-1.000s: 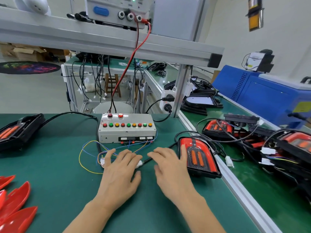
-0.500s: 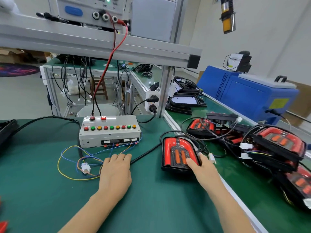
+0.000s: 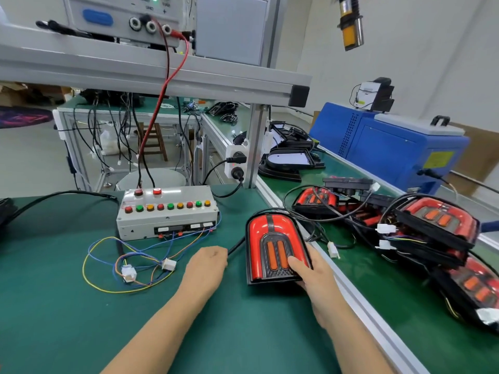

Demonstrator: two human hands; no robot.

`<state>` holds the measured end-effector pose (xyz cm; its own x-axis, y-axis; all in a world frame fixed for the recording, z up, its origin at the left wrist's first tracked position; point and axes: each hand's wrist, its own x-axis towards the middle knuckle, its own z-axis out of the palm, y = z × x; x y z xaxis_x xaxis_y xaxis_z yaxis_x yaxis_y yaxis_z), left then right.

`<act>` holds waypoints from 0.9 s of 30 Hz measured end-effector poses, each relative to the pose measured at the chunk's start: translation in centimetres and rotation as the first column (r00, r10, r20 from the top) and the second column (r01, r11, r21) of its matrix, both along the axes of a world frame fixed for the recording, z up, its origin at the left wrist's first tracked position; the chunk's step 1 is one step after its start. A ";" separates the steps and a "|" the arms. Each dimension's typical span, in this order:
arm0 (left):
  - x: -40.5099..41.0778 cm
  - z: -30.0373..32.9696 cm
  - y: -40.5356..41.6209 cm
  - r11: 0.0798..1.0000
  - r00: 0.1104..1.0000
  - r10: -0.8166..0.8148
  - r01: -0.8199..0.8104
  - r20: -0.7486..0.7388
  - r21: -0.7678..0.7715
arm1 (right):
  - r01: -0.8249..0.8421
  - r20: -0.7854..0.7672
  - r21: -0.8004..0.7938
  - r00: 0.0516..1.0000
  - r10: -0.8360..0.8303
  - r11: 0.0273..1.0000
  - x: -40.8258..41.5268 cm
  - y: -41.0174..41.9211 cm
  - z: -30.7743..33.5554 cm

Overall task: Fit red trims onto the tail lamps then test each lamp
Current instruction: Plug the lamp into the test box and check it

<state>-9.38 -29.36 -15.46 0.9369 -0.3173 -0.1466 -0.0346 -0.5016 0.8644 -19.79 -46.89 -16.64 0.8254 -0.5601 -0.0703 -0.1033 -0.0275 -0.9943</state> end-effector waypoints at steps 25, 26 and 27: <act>-1.0 -0.4 -0.6 0.857 0.944 -0.108 -0.069 -0.311 -0.510 | 0.134 0.154 0.346 0.968 -0.197 0.929 2.6 -1.8 -0.1; -1.1 -0.4 -0.6 0.853 0.948 -0.108 -0.066 -0.300 -0.518 | 0.132 0.168 0.329 0.966 -0.196 0.935 2.6 -1.8 -0.2; -1.2 -0.4 -0.6 0.846 0.951 -0.104 -0.070 -0.292 -0.529 | 0.131 0.173 0.300 0.967 -0.189 0.945 2.6 -1.8 -0.3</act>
